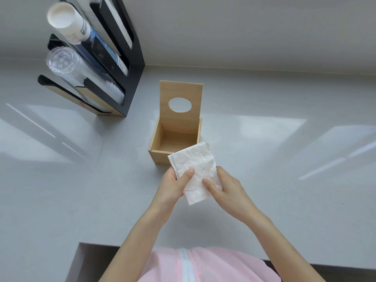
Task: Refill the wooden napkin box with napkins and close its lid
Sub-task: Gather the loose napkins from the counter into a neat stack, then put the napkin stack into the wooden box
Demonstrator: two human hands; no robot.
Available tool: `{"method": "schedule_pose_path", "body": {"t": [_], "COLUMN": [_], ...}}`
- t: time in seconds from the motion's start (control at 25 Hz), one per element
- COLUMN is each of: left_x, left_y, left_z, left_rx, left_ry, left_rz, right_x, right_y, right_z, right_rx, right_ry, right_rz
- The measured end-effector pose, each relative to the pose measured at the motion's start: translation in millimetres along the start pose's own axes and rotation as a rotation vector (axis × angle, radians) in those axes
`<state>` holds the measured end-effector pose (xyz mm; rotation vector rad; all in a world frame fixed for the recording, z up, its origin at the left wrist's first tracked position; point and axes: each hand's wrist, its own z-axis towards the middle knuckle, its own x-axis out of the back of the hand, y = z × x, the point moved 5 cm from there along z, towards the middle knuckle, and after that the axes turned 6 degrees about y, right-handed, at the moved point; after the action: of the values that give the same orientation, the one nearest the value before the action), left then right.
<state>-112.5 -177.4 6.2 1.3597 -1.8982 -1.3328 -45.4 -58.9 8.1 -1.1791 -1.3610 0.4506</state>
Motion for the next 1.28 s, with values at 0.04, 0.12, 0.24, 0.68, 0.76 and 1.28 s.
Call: {"method": "schedule_pose_path", "body": {"t": [0.04,0.12,0.24,0.68,0.76,1.28], "left_x": [5.7,17.0,32.6,81.7,82.7,63.9], "left_y": [0.7,3.9,12.0,63.8,72.6,94.4], "left_z": [0.4,2.2,6.6,48.2,58.5,100.2], "left_rx": [-0.002,-0.011,-0.032,-0.155,-0.182,-0.432], "left_ry": [-0.001,-0.01,-0.037,0.036,0.052,0.169], "left_rz": [-0.005,-0.044,-0.08,0.146,0.238,1.157], "right_x": [-4.4,-12.0,-19.3,6.2,13.5,8.0], "right_y": [-2.4,-5.7,-10.4,-50.8,-58.8,-89.9], "right_z": [1.0,3.6,8.0,56.4,70.6,132.6], "right_rx": [0.002,-0.027,-0.111,-0.065,-0.059,0.104], "right_ry": [0.006,0.013,0.026,0.045,0.099,0.127], "right_rz": [0.008,0.084,0.263,0.198,0.147,-0.821]}}
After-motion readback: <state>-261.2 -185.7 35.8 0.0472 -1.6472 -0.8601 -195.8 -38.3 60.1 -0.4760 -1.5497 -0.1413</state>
